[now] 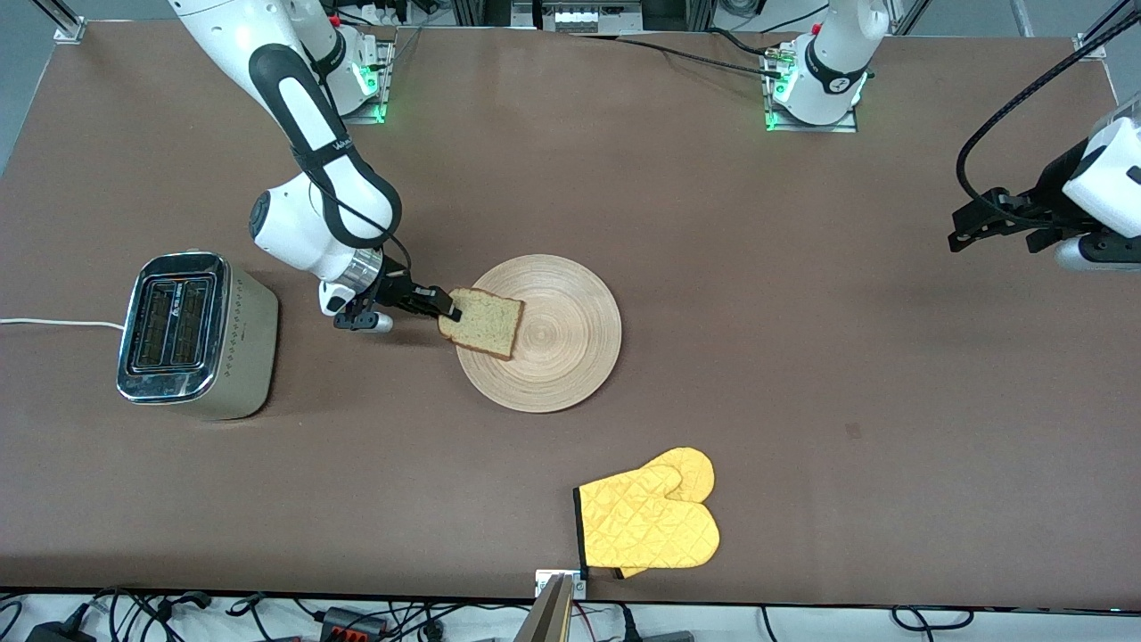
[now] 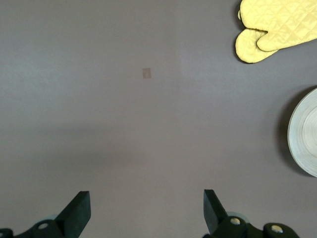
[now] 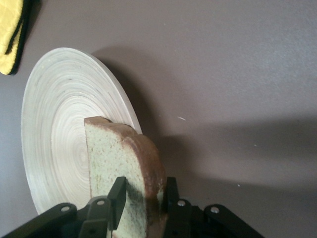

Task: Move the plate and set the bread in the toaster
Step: 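Lower the right gripper onto the bread slice and grasp it, then lift the bread with the right gripper and carry it above the toaster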

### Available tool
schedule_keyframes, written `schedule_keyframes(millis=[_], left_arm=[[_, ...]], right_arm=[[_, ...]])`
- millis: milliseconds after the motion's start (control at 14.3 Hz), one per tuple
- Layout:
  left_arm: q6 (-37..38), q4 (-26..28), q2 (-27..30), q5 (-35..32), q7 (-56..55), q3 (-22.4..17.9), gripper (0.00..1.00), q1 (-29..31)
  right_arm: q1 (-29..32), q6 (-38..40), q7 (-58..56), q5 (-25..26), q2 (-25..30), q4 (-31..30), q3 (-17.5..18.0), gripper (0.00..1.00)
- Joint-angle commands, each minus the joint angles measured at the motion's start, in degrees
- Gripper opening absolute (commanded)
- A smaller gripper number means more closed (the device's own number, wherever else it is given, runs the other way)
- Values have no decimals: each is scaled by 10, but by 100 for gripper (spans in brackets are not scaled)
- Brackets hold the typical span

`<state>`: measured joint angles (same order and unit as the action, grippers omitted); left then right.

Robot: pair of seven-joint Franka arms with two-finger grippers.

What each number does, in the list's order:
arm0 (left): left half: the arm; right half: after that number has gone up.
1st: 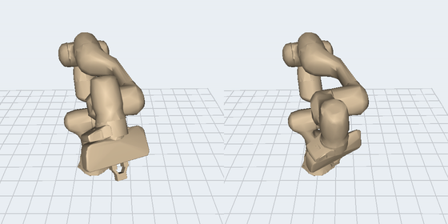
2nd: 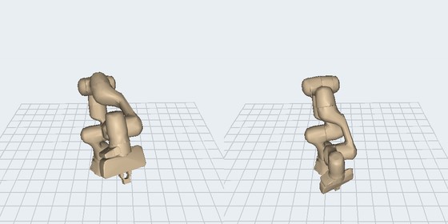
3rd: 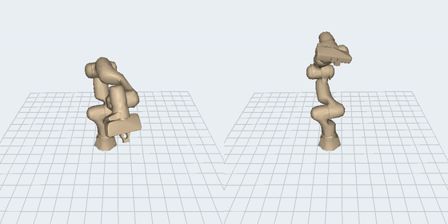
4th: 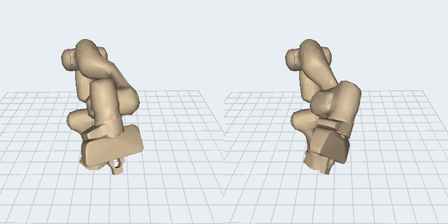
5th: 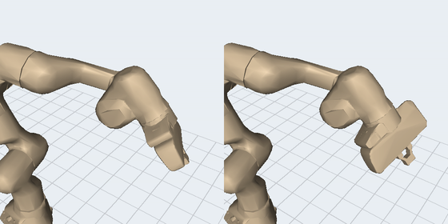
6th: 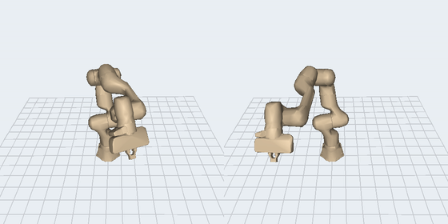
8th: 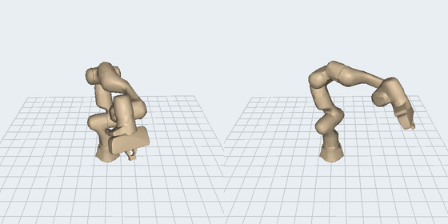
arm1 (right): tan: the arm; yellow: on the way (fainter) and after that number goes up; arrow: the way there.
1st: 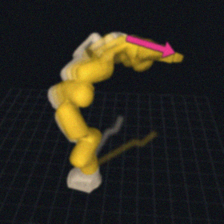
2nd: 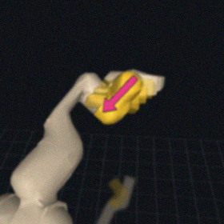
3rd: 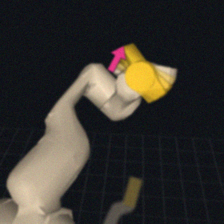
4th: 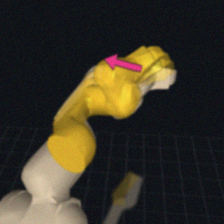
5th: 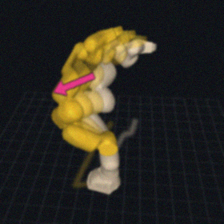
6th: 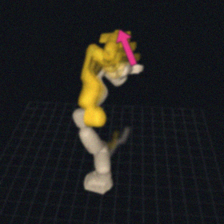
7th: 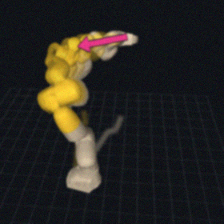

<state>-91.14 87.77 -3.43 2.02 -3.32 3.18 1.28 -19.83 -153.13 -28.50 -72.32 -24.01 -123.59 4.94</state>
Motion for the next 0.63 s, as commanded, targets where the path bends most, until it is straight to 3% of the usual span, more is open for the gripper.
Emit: schedule_keyframes(millis=[0, 419, 559], left_arm=[[10, -16, -14, -2, 4, 2, 100, 4], [7, -34, -33, -20, 12, 5, 100, -2], [8, -38, -38, -21, 22, 5, 100, -8]], right_arm=[[1, 3, -18, -20, 12, 6, 2, 29], [2, 4, 21, -24, 49, 6, -1, 3], [1, 2, 34, -24, 63, 6, -3, 0]])
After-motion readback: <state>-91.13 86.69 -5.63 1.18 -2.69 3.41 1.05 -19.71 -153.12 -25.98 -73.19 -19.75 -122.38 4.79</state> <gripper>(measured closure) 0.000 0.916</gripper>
